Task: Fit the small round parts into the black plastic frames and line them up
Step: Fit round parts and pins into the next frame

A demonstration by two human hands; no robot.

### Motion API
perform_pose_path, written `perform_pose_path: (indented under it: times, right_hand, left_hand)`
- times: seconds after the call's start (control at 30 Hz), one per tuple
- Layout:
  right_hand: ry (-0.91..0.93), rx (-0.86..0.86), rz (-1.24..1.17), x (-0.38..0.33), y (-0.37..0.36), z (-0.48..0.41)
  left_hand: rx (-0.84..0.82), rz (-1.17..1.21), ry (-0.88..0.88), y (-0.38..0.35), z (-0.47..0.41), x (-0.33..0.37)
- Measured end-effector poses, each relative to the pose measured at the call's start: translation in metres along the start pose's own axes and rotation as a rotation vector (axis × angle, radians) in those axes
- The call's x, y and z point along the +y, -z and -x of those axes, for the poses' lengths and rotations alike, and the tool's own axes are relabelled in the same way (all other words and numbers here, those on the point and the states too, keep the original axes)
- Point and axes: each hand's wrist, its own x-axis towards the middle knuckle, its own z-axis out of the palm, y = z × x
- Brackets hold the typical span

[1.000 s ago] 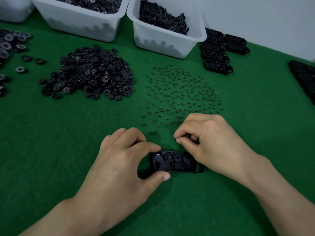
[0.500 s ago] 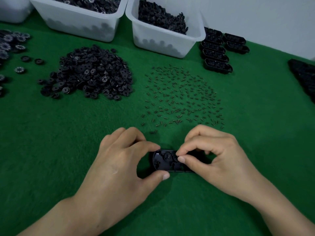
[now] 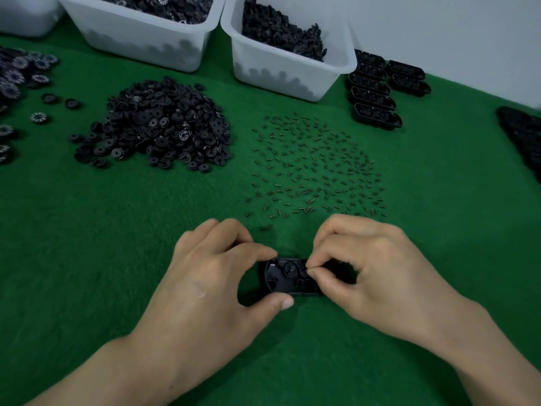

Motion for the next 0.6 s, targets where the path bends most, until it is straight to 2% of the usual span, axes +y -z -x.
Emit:
perform_pose_path:
  times: [0.1,0.2,0.33,0.6]
  right_hand:
    - [-0.086,-0.129,-0.085,0.003,0.007,-0.008]
    - [-0.117,-0.093,-0.204,0.005,0.016,-0.024]
    - [0.004,-0.055,-0.086,0.000,0.004,-0.049]
    - [0.020,-0.061,0.014,0.000,-0.006,-0.053]
  left_hand:
    - [0.000,-0.001,-0.004,0.000,0.000,0.000]
    - [-0.005,0.001,-0.003,0.001,0.000,0.000]
    - [-0.009,0.002,0.005,0.001,0.001,0.000]
    - [-0.007,0.004,0.001,0.001,0.000,0.000]
